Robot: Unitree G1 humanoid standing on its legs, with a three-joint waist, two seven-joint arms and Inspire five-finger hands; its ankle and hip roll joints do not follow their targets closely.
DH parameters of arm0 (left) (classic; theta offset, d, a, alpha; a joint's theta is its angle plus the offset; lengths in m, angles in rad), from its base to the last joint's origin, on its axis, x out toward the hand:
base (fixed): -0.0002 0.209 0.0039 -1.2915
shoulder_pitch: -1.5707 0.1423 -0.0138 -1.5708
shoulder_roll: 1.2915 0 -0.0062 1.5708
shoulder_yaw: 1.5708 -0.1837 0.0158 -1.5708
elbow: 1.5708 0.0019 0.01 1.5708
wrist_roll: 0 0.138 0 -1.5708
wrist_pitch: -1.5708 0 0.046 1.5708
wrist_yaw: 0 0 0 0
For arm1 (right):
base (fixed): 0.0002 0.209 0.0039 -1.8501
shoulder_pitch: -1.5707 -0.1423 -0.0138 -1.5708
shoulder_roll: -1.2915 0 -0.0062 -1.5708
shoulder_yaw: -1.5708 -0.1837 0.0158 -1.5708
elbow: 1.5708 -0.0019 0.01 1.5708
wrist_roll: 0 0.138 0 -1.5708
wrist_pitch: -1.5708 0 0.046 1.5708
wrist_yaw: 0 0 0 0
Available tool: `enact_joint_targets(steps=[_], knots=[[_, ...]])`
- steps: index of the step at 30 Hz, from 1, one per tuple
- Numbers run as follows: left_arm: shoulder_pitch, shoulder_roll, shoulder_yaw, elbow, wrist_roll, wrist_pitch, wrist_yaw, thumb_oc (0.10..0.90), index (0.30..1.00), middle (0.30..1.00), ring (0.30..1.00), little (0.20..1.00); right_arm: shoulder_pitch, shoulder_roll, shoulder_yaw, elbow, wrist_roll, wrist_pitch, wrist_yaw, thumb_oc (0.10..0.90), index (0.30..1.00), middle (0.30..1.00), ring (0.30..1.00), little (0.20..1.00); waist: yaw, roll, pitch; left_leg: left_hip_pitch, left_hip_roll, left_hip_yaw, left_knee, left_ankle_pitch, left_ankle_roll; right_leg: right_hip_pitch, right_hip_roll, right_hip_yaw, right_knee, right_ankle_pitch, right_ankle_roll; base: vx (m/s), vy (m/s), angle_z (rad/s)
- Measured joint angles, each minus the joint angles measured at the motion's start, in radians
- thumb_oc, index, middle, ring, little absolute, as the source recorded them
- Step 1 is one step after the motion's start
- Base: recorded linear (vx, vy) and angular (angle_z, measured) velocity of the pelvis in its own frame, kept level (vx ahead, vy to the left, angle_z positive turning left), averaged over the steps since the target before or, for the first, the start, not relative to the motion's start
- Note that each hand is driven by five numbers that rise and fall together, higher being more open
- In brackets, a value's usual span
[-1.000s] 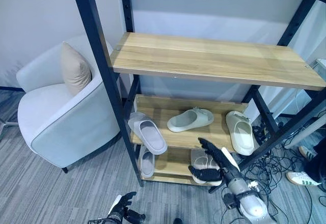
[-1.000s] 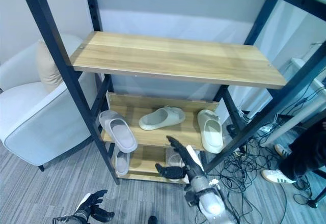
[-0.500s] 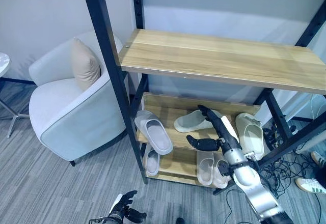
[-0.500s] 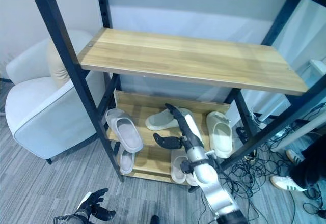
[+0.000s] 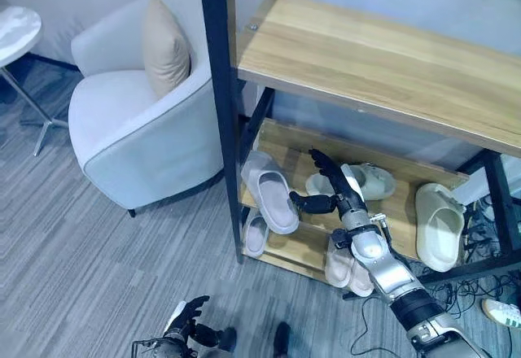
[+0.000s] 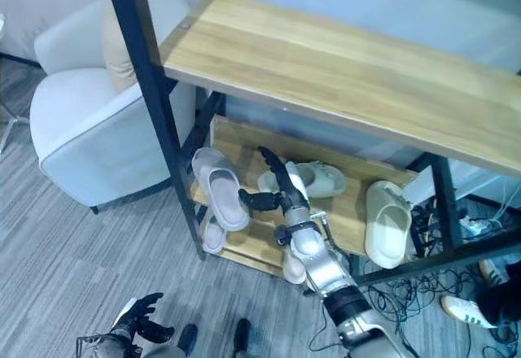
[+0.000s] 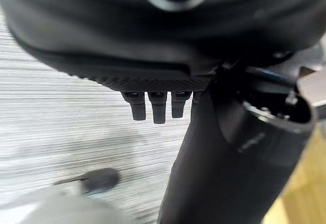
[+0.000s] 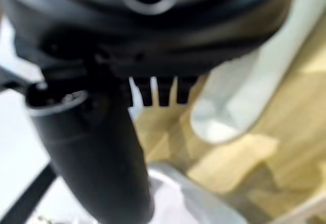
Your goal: Arrange the slippers neatly on the shoe rack.
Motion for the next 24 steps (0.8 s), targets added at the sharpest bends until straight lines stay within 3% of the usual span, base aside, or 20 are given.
enact_joint_targets(steps=[5,14,15,16,18,24], knots=[[-0.023,0.002,-0.006,-0.004,-0.011,-0.004,0.0,0.8,0.9,0.9,0.9,0.9,-0.054,0.008,0.006,0.061,0.012,0.0,-0.008,0.8,0.9,0.9,0.9,0.9,0.027,-0.008,0.026,-0.013,0.0,-0.007,0.0,0.002,-0.002,-0.008,0.0,-0.003,0.0,0.0,0.0,-0.02,-0.004,0.06],[-0.044,0.01,-0.006,-0.001,-0.011,-0.009,0.017,0.8,0.9,0.9,0.9,0.9,-0.126,0.016,0.008,0.081,0.012,0.001,-0.041,0.8,0.9,0.9,0.9,0.9,0.026,-0.023,0.058,-0.043,-0.002,-0.034,0.014,0.002,-0.003,-0.023,0.0,-0.028,0.0,-0.002,0.004,0.0,0.01,0.09],[-0.045,0.009,-0.006,-0.001,-0.011,-0.009,0.017,0.8,0.9,0.9,0.9,0.9,-0.13,0.017,0.008,0.083,0.011,0.001,-0.041,0.703,0.754,0.754,0.754,0.754,0.028,-0.023,0.058,-0.045,-0.002,-0.035,0.014,0.002,-0.003,-0.024,0.0,-0.028,0.0,-0.002,0.004,0.01,0.013,0.06],[-0.045,0.009,-0.006,-0.001,-0.012,-0.009,0.017,0.8,0.9,0.9,0.9,0.9,-0.134,0.018,0.008,0.089,0.011,0.001,-0.041,0.64,0.66,0.66,0.66,0.66,0.032,-0.023,0.058,-0.045,-0.002,-0.035,0.014,0.002,-0.003,-0.024,-0.001,-0.028,0.0,-0.002,0.004,0.0,0.0,0.0],[-0.046,0.009,-0.006,-0.001,-0.012,-0.01,0.017,0.8,0.9,0.9,0.9,0.9,-0.151,0.021,0.008,0.114,0.012,0.001,-0.043,0.4,0.3,0.3,0.3,0.3,0.034,-0.023,0.058,-0.045,-0.002,-0.035,0.014,0.002,-0.003,-0.024,-0.001,-0.028,0.0,-0.002,0.004,0.0,0.0,0.0],[-0.049,0.007,-0.008,-0.001,-0.025,-0.012,0.017,0.8,0.9,0.9,0.9,0.9,-0.165,0.024,0.009,0.154,0.013,0.001,-0.045,0.4,0.3,0.3,0.3,0.3,0.05,-0.023,0.058,-0.044,-0.003,-0.035,0.014,0.002,-0.003,-0.024,-0.001,-0.028,0.0,-0.002,0.004,0.0,0.0,0.0]])
